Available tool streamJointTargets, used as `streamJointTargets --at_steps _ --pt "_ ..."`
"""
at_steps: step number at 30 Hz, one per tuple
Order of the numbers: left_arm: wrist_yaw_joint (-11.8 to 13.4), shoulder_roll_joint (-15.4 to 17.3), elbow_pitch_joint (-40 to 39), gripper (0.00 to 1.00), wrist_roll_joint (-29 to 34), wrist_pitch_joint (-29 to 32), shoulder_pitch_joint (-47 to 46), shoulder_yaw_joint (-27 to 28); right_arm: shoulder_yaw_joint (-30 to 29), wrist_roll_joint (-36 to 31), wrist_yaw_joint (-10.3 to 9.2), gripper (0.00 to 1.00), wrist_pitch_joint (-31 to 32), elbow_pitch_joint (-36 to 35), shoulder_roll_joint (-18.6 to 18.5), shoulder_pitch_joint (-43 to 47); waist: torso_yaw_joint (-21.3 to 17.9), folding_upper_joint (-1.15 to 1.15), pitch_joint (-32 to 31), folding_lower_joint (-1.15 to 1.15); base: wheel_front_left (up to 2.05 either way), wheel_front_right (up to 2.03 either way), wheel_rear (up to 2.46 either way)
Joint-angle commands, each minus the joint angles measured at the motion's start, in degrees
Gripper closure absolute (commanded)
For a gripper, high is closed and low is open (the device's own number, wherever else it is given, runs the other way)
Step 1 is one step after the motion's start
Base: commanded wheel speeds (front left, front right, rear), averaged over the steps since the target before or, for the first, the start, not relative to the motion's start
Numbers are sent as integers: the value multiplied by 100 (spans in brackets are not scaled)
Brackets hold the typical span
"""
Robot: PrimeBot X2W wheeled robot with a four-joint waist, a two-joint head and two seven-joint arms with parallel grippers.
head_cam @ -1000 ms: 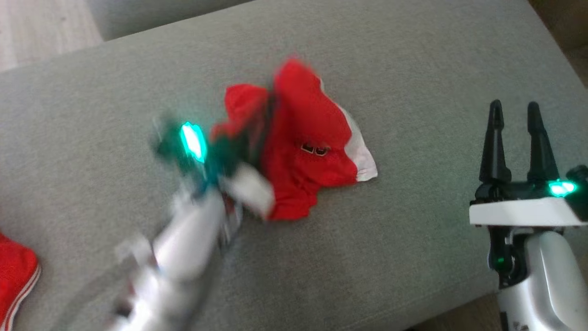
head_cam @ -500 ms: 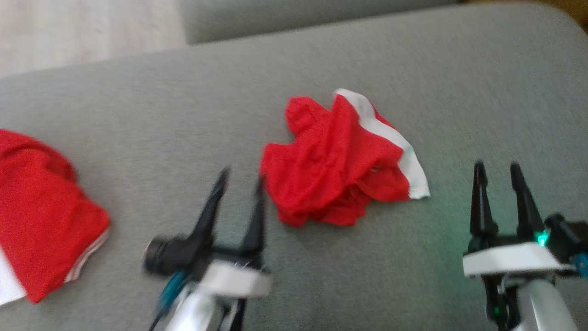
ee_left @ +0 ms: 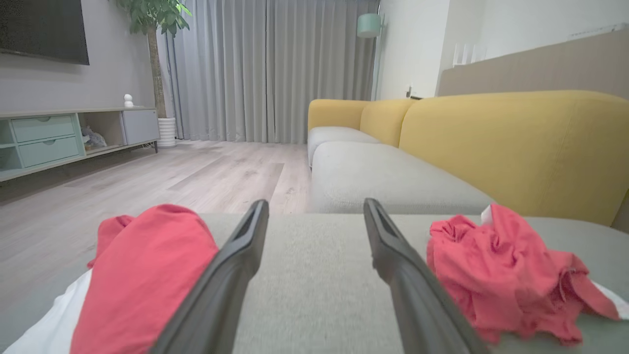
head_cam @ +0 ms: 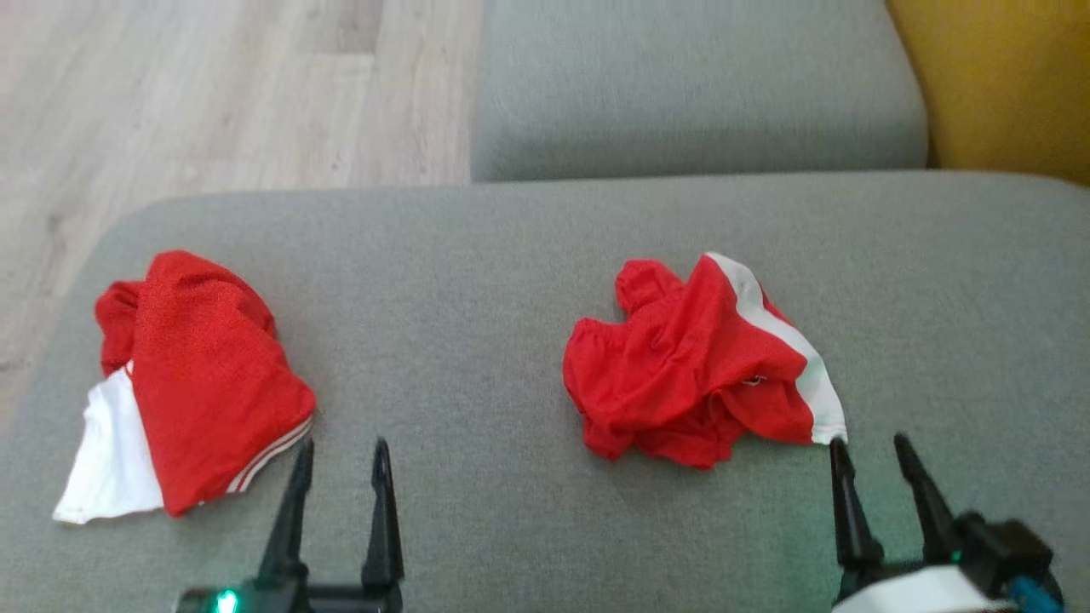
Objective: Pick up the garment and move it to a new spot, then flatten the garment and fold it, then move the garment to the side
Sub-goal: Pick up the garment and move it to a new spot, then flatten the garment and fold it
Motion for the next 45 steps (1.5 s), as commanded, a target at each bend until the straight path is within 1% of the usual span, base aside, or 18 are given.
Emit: streamJointTargets --at_steps 1,8,13,21,27,39,43,45 --pt "-29 -12 -161 0 35 -52 -128 127 155 -28 43 0 -14 -159 -38 -70 65 0 -142 1 0 0 0" --pt "-73 -12 31 0 118 -52 31 57 172 -13 43 0 -14 -199 -38 117 36 0 -246 1 0 0 0" --pt "-44 -12 77 0 148 -52 43 82 196 -16 43 0 -14 -195 -38 109 2 0 -244 1 0 0 0" --pt "-76 -12 167 0 200 -52 12 58 234 14 43 0 -14 -134 -38 70 -17 0 -222 1 0 0 0" --pt "-16 -13 168 0 238 -52 -15 28 276 19 43 0 -14 -126 -38 42 -29 0 -198 1 0 0 0" --pt "102 -13 204 0 319 -52 -101 -72 179 -16 43 0 -14 -98 -38 -33 -39 0 -107 1 0 0 0" --pt "217 -13 127 0 231 -52 -201 -118 153 -13 43 0 -14 -92 -38 -116 -12 0 7 1 0 0 0" --pt "242 -13 66 0 335 -52 -326 -247 81 -47 43 0 -14 -54 -38 -280 12 0 143 1 0 0 0"
